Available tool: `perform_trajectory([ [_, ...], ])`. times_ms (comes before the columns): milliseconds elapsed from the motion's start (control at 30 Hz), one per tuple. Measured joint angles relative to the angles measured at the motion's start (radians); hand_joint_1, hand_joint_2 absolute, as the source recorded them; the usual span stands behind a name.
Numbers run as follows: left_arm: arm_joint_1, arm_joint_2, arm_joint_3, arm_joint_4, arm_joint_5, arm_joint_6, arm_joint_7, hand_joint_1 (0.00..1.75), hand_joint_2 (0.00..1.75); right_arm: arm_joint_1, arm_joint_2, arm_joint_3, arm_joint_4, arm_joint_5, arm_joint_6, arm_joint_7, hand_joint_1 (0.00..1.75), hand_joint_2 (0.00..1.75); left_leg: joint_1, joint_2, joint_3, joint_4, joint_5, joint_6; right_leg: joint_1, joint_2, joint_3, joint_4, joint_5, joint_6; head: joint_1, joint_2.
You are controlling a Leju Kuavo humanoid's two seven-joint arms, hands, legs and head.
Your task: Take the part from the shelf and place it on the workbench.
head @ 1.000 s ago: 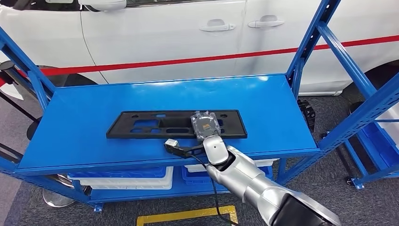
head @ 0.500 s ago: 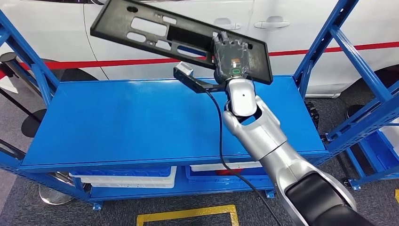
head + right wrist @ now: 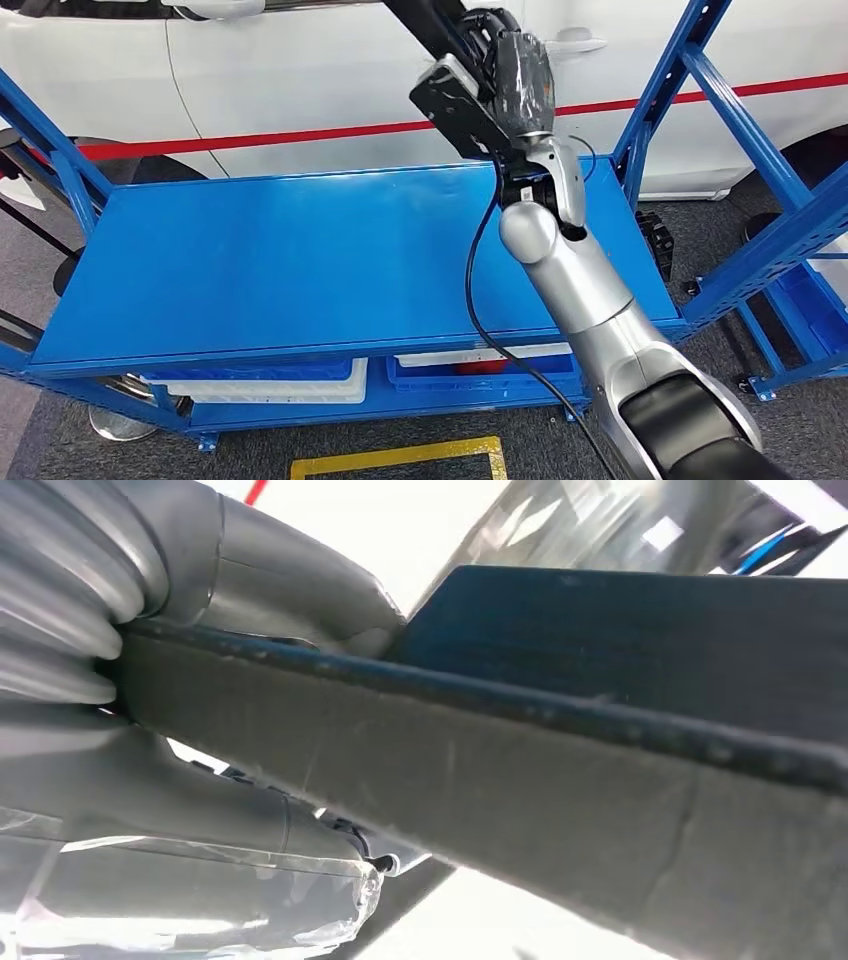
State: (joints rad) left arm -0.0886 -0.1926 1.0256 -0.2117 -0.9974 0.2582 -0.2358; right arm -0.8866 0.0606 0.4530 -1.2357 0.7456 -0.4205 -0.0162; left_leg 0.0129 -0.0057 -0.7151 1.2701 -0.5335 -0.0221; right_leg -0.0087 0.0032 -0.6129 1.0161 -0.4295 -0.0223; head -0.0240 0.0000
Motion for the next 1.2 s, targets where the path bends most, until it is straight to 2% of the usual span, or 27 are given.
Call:
perform_trajectory([
  [67, 0.001, 0.001, 0.001, 0.000, 0.000, 0.002, 0.001, 0.00, 1.75, 0.036, -0.003, -0.013, -0.043, -0.123, 0.013, -0.047, 1.75, 1.75, -0.002, 0.000, 0.062, -0.135, 0.070, 0.007, 0.002, 0.001, 0.002, 0.006, -0.006, 0.004, 0.000, 0.000],
  [100, 0.000, 0.002, 0.002, 0.000, -0.002, 0.002, 0.005, 0.00, 1.75, 0.054, -0.006, -0.021, -0.066, -0.187, 0.026, -0.070, 1.75, 1.75, -0.003, -0.001, 0.090, -0.194, 0.091, 0.011, 0.003, 0.002, 0.002, 0.009, -0.009, 0.008, 0.000, 0.000],
  [133, 0.000, 0.003, 0.002, 0.000, -0.005, 0.002, 0.010, 0.00, 1.75, 0.073, -0.009, -0.029, -0.087, -0.249, 0.042, -0.092, 1.75, 1.75, -0.005, -0.001, 0.107, -0.229, 0.098, 0.015, 0.005, 0.002, 0.002, 0.011, -0.011, 0.012, 0.001, 0.000],
  [233, 0.001, 0.005, 0.002, 0.000, -0.008, 0.002, 0.022, 0.00, 1.75, 0.123, -0.018, -0.049, -0.133, -0.373, 0.075, -0.138, 1.75, 1.75, -0.006, -0.002, 0.113, -0.249, 0.098, 0.029, 0.004, 0.001, 0.001, 0.010, -0.011, 0.025, 0.001, 0.000],
  [300, -0.001, 0.005, 0.002, 0.000, -0.009, 0.002, 0.026, 0.00, 1.75, 0.145, -0.022, -0.064, -0.158, -0.427, 0.098, -0.162, 1.75, 1.75, -0.002, -0.001, 0.116, -0.258, 0.105, 0.041, 0.003, 0.001, -0.014, 0.042, -0.036, 0.035, 0.002, 0.000],
  [333, -0.002, 0.005, 0.002, 0.000, -0.011, 0.003, 0.029, 0.00, 1.75, 0.156, -0.024, -0.072, -0.170, -0.471, 0.120, -0.181, 1.75, 1.75, 0.000, 0.000, 0.117, -0.261, 0.107, 0.045, 0.001, 0.001, -0.035, 0.089, -0.064, 0.040, 0.002, 0.000],
  [400, -0.003, 0.006, 0.002, 0.000, -0.018, 0.007, 0.036, 0.00, 1.75, 0.189, -0.025, -0.086, -0.191, -0.579, 0.173, -0.223, 1.75, 1.75, -0.001, 0.000, 0.117, -0.261, 0.107, 0.049, -0.002, 0.001, -0.096, 0.218, -0.124, 0.047, 0.003, 0.000],
  [433, -0.003, 0.006, 0.002, 0.000, -0.022, 0.011, 0.040, 0.00, 1.75, 0.213, -0.025, -0.092, -0.200, -0.643, 0.207, -0.245, 1.75, 1.75, 0.000, -0.001, 0.118, -0.261, 0.107, 0.049, -0.004, 0.001, -0.121, 0.267, -0.137, 0.050, 0.003, 0.000],
  [467, -0.003, 0.006, 0.002, 0.000, -0.025, 0.016, 0.043, 0.00, 1.75, 0.239, -0.025, -0.097, -0.208, -0.702, 0.240, -0.265, 1.75, 1.75, 0.000, -0.002, 0.118, -0.260, 0.106, 0.048, -0.007, 0.001, -0.131, 0.284, -0.132, 0.052, 0.003, 0.000],
  [500, -0.003, 0.006, 0.002, 0.000, -0.029, 0.019, 0.047, 0.00, 1.75, 0.264, -0.025, -0.101, -0.214, -0.759, 0.276, -0.283, 1.75, 1.75, 0.000, -0.003, 0.118, -0.259, 0.105, 0.047, -0.010, 0.000, -0.122, 0.262, -0.108, 0.053, 0.003, 0.000],
  [567, -0.005, 0.006, 0.000, 0.000, -0.035, 0.026, 0.052, 0.00, 1.75, 0.308, -0.024, -0.104, -0.219, -0.847, 0.345, -0.313, 1.75, 1.75, 0.001, -0.005, 0.118, -0.253, 0.100, 0.042, -0.014, -0.002, -0.061, 0.131, -0.043, 0.051, 0.003, 0.000],
  [600, -0.006, 0.006, -0.001, 0.000, -0.037, 0.029, 0.053, 0.00, 1.75, 0.329, -0.022, -0.104, -0.220, -0.881, 0.377, -0.326, 1.75, 1.75, -0.001, -0.005, 0.117, -0.250, 0.097, 0.037, -0.013, -0.003, -0.032, 0.070, -0.021, 0.048, 0.003, 0.000],
  [633, -0.007, 0.006, -0.002, 0.000, -0.038, 0.031, 0.055, 0.00, 1.75, 0.351, -0.020, -0.102, -0.219, -0.910, 0.407, -0.340, 1.75, 1.75, -0.002, -0.005, 0.117, -0.248, 0.095, 0.032, -0.010, -0.003, -0.014, 0.030, -0.011, 0.044, 0.003, 0.000],
  [667, -0.008, 0.006, -0.002, 0.000, -0.040, 0.033, 0.057, 0.00, 1.75, 0.373, -0.017, -0.099, -0.217, -0.934, 0.433, -0.353, 1.75, 1.75, -0.004, -0.005, 0.117, -0.248, 0.094, 0.027, -0.007, -0.002, -0.008, 0.017, -0.012, 0.039, 0.003, 0.000],
  [733, -0.008, 0.006, -0.004, 0.000, -0.045, 0.037, 0.062, 0.00, 1.75, 0.414, -0.013, -0.089, -0.210, -0.971, 0.481, -0.377, 1.75, 1.75, -0.004, -0.004, 0.119, -0.252, 0.093, 0.015, -0.005, 0.000, -0.007, 0.015, -0.010, 0.028, 0.002, 0.000],
  [800, -0.008, 0.006, -0.006, 0.000, -0.048, 0.039, 0.068, 0.00, 1.75, 0.441, -0.006, -0.077, -0.199, -0.989, 0.516, -0.395, 1.75, 1.75, -0.002, -0.003, 0.111, -0.228, 0.072, 0.005, -0.008, 0.000, -0.004, 0.009, -0.007, 0.014, 0.002, 0.000],
  [833, -0.008, 0.006, -0.007, 0.000, -0.050, 0.039, 0.070, 0.00, 1.75, 0.449, -0.001, -0.070, -0.193, -0.992, 0.529, -0.402, 1.75, 1.75, -0.001, -0.002, 0.093, -0.187, 0.046, 0.001, -0.009, -0.001, -0.002, 0.006, -0.006, 0.008, 0.002, 0.000],
  [900, -0.007, 0.006, -0.007, 0.000, -0.053, 0.040, 0.072, 0.00, 1.75, 0.464, 0.006, -0.059, -0.176, -0.994, 0.549, -0.410, 1.75, 1.75, 0.000, -0.001, 0.033, -0.054, -0.021, -0.004, -0.007, -0.001, -0.001, 0.005, -0.006, 0.001, 0.001, 0.000],
  [933, -0.006, 0.006, -0.008, 0.000, -0.054, 0.040, 0.072, 0.00, 1.75, 0.473, 0.008, -0.053, -0.166, -0.993, 0.555, -0.412, 1.75, 1.75, 0.000, -0.001, 0.005, 0.007, -0.043, -0.005, -0.005, 0.000, -0.001, 0.005, -0.007, 0.000, 0.001, 0.000],
  [967, -0.005, 0.006, -0.008, 0.000, -0.056, 0.040, 0.072, 0.00, 1.75, 0.482, 0.010, -0.049, -0.156, -0.992, 0.560, -0.413, 1.75, 1.75, 0.000, -0.001, -0.009, 0.036, -0.046, -0.005, -0.003, 0.002, -0.001, 0.006, -0.007, -0.001, 0.001, 0.000],
  [1000, -0.004, 0.006, -0.009, 0.000, -0.058, 0.040, 0.071, 0.00, 1.75, 0.491, 0.013, -0.045, -0.147, -0.992, 0.564, -0.414, 1.75, 1.75, 0.000, -0.001, -0.005, 0.028, -0.031, -0.003, -0.001, 0.006, -0.001, 0.007, -0.007, -0.001, 0.001, 0.000],
  [1033, -0.004, 0.006, -0.009, 0.000, -0.059, 0.040, 0.071, 0.00, 1.75, 0.497, 0.016, -0.041, -0.140, -0.991, 0.568, -0.415, 1.75, 1.75, 0.000, -0.003, 0.020, -0.024, 0.001, 0.001, 0.000, 0.012, 0.000, 0.008, -0.007, -0.001, 0.001, 0.000],
  [1100, -0.004, 0.006, -0.010, 0.000, -0.062, 0.040, 0.072, 0.00, 1.75, 0.501, 0.024, -0.034, -0.127, -0.990, 0.573, -0.420, 1.75, 1.75, -0.001, -0.021, 0.092, -0.168, 0.060, 0.012, 0.003, 0.025, -0.001, 0.010, -0.007, 0.001, 0.002, 0.000],
  [1133, -0.004, 0.007, -0.011, 0.000, -0.062, 0.040, 0.072, 0.00, 1.75, 0.501, 0.029, -0.031, -0.122, -0.988, 0.575, -0.423, 1.75, 1.75, -0.002, -0.029, 0.117, -0.219, 0.076, 0.016, 0.004, 0.032, -0.003, 0.011, -0.007, 0.004, 0.002, 0.000],
  [1200, -0.004, 0.007, -0.011, 0.000, -0.062, 0.037, 0.073, 0.00, 1.75, 0.506, 0.036, -0.025, -0.112, -0.980, 0.578, -0.430, 1.75, 1.75, -0.006, -0.034, 0.132, -0.249, 0.079, 0.020, 0.003, 0.042, -0.006, 0.011, -0.005, 0.014, 0.002, 0.000],
])
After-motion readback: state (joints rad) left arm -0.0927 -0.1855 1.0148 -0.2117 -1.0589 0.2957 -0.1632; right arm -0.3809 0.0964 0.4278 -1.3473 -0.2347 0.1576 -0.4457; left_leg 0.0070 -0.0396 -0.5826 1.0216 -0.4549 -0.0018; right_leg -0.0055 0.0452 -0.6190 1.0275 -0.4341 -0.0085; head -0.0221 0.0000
